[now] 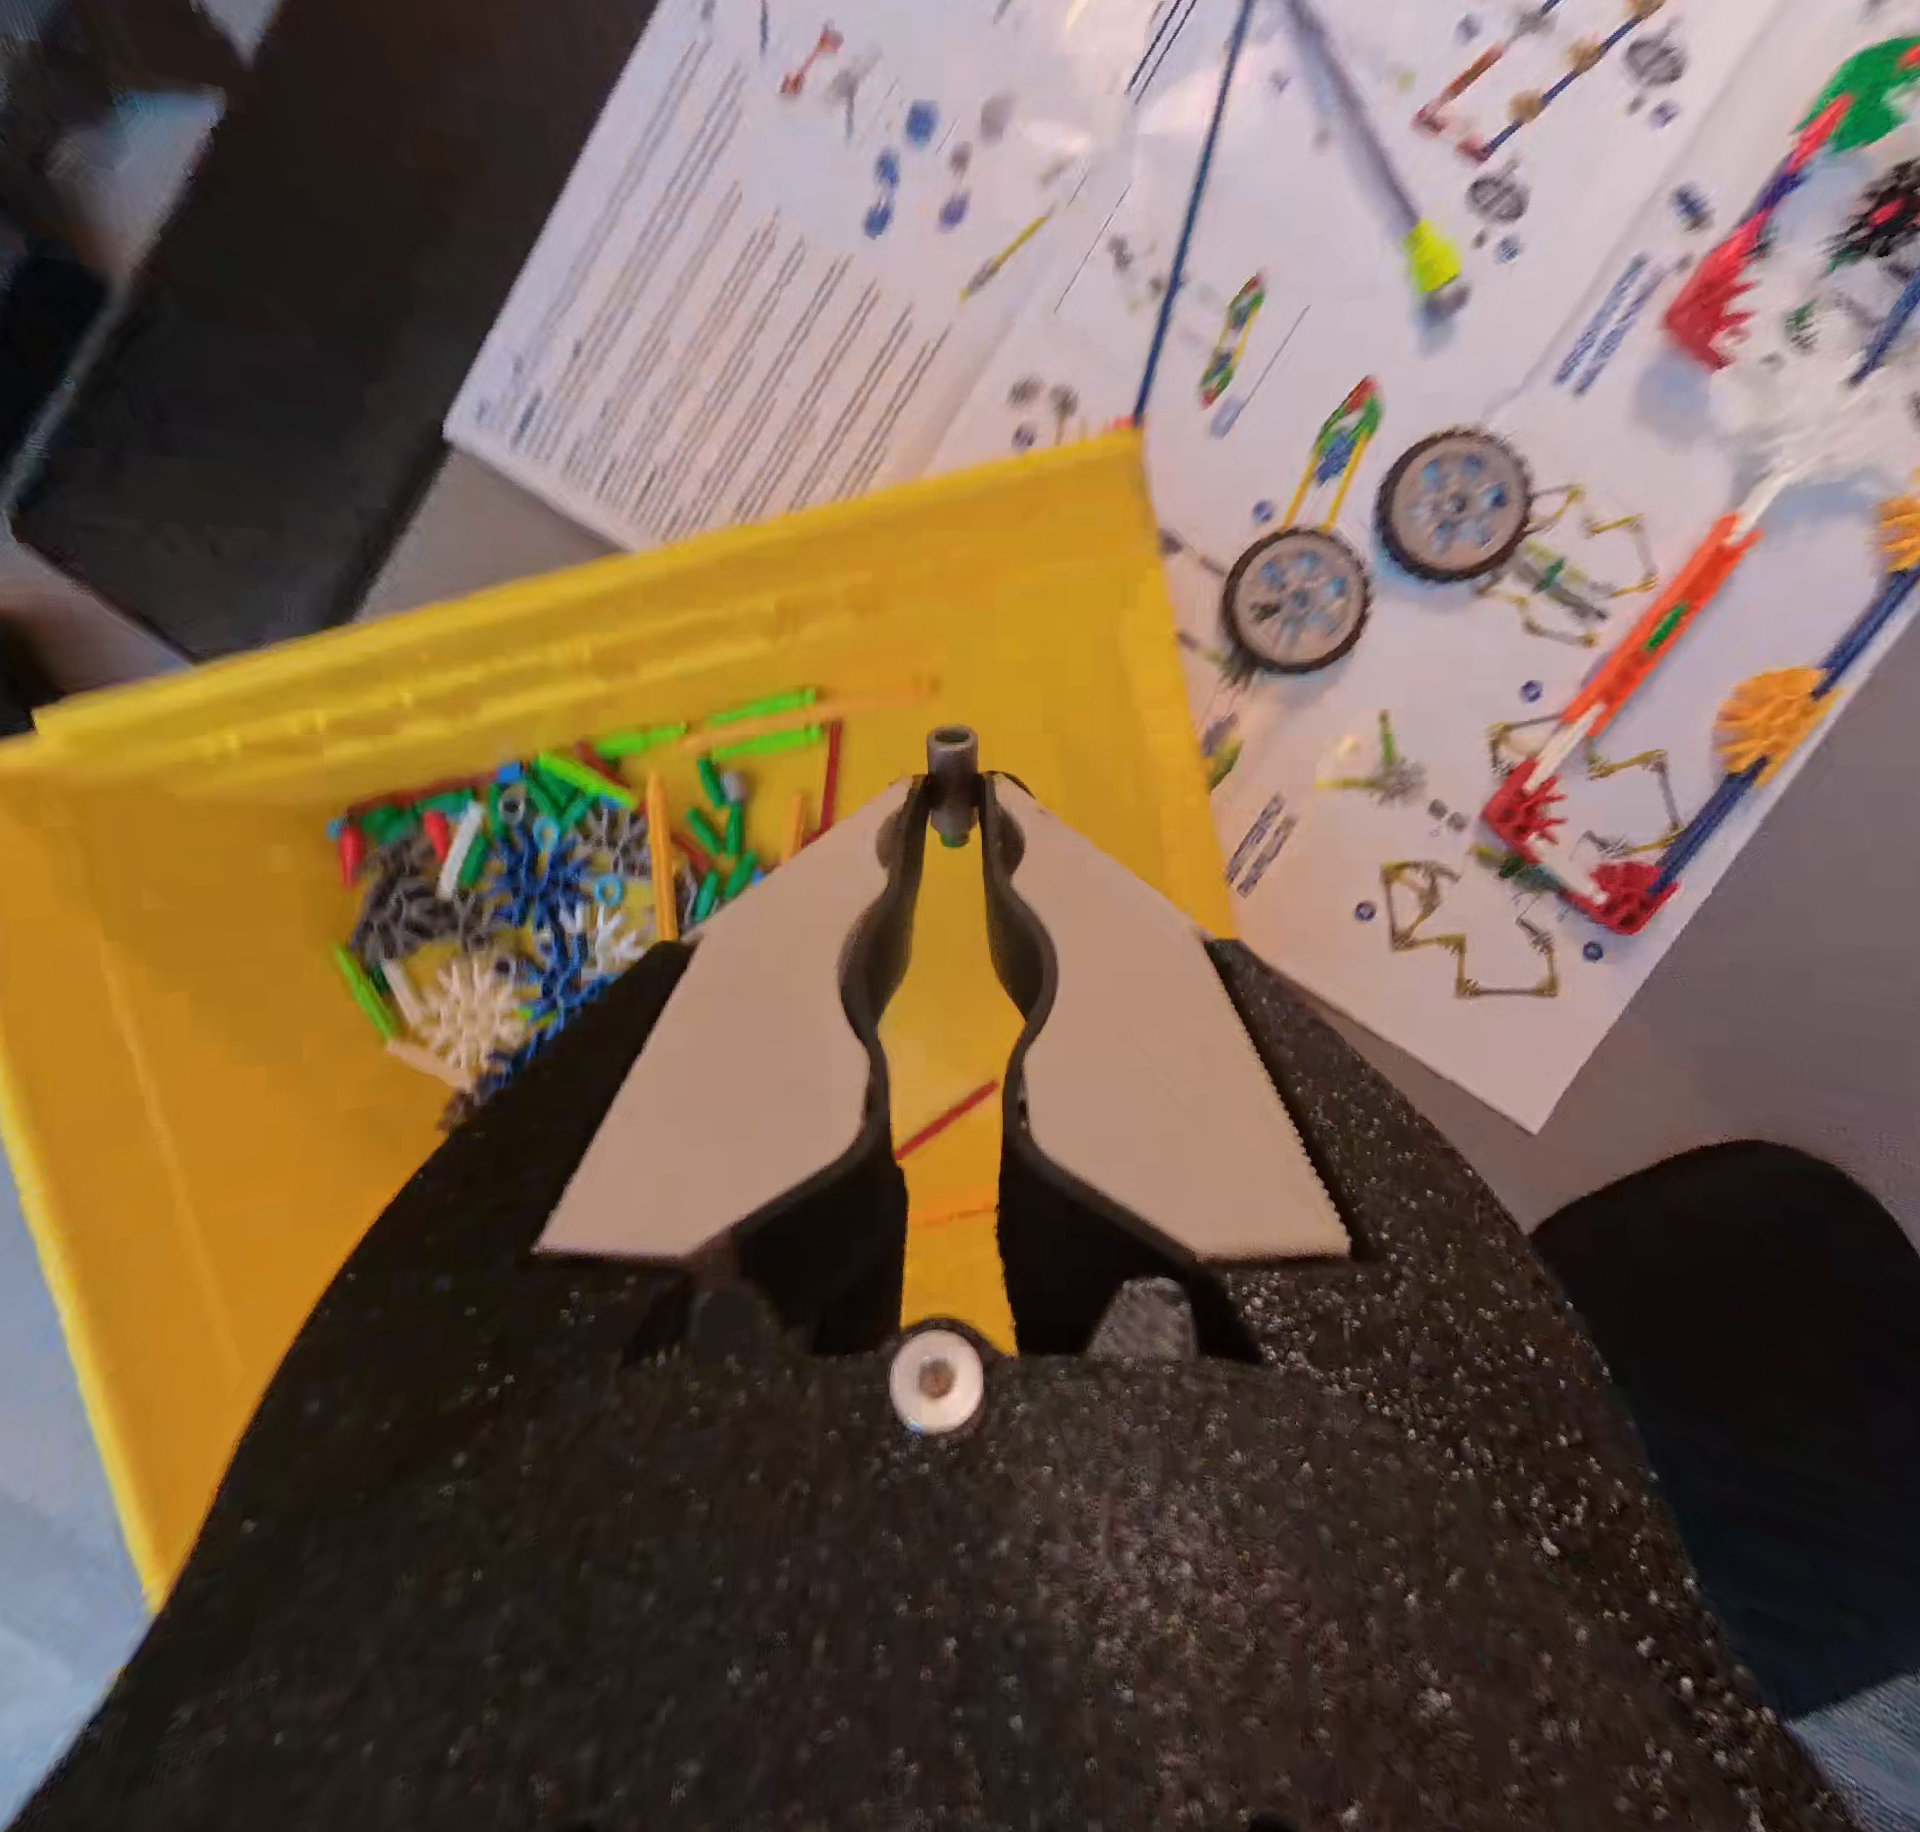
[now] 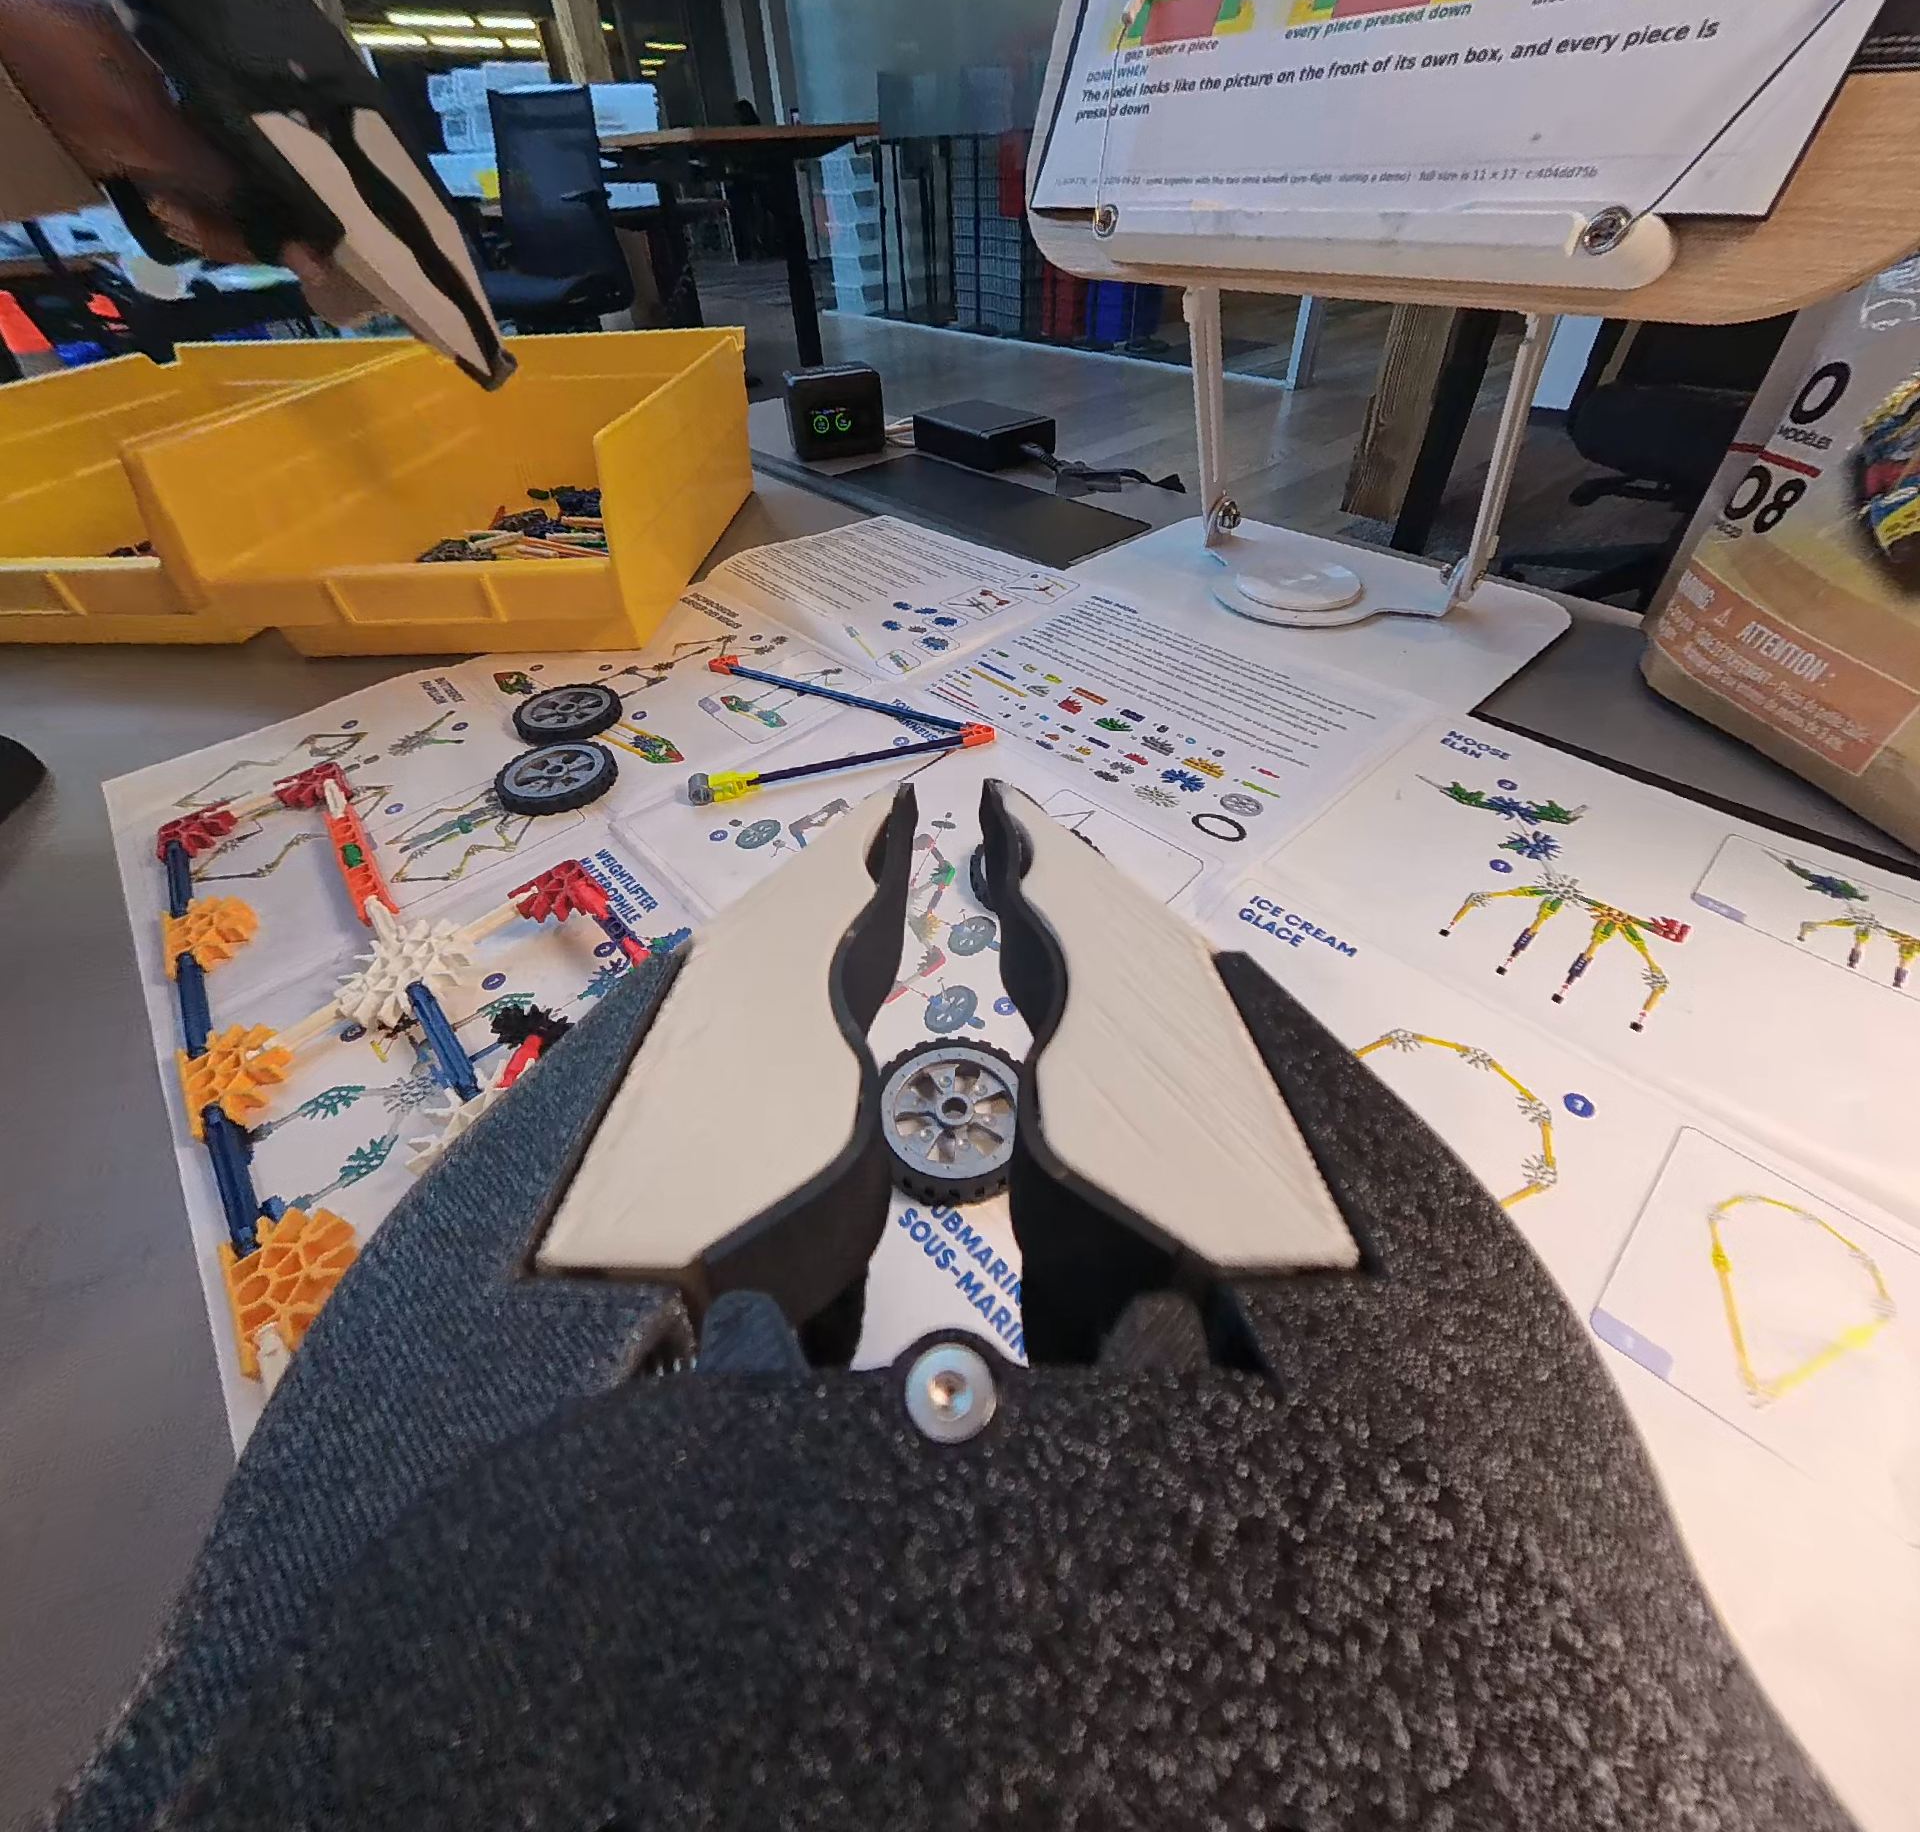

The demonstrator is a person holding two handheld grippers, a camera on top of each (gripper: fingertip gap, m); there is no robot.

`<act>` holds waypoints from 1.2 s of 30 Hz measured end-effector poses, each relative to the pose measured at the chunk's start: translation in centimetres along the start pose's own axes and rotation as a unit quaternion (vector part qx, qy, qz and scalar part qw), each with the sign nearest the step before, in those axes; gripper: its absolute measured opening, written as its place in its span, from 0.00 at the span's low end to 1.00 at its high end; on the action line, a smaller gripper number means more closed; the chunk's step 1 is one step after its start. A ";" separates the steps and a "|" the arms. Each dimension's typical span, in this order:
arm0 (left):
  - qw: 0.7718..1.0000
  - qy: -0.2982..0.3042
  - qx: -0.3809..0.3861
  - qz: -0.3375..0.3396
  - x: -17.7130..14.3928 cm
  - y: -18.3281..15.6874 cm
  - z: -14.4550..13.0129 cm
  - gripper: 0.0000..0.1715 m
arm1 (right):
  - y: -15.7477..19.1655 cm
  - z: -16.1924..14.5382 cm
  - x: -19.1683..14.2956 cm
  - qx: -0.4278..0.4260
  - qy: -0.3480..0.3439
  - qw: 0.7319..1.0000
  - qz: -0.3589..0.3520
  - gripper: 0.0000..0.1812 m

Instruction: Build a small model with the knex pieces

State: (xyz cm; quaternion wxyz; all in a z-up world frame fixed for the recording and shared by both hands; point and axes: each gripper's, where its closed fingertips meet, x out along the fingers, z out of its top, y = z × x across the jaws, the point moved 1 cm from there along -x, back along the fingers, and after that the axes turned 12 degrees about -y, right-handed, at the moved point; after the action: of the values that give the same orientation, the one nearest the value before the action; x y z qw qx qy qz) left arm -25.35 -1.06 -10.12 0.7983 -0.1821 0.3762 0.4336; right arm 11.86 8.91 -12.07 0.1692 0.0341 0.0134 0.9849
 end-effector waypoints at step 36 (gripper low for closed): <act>0.882 -0.215 0.419 0.028 18.5 -22.2 12.5 0.04 | 5.6 -5.1 3.7 -0.056 0.139 0.981 0.122 0.07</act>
State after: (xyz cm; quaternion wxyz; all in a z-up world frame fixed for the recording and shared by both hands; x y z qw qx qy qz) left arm 4.91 4.52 -16.84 0.8491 0.2775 0.3467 0.2861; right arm 6.12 4.76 -16.74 0.0464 -0.1117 -0.0228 0.9924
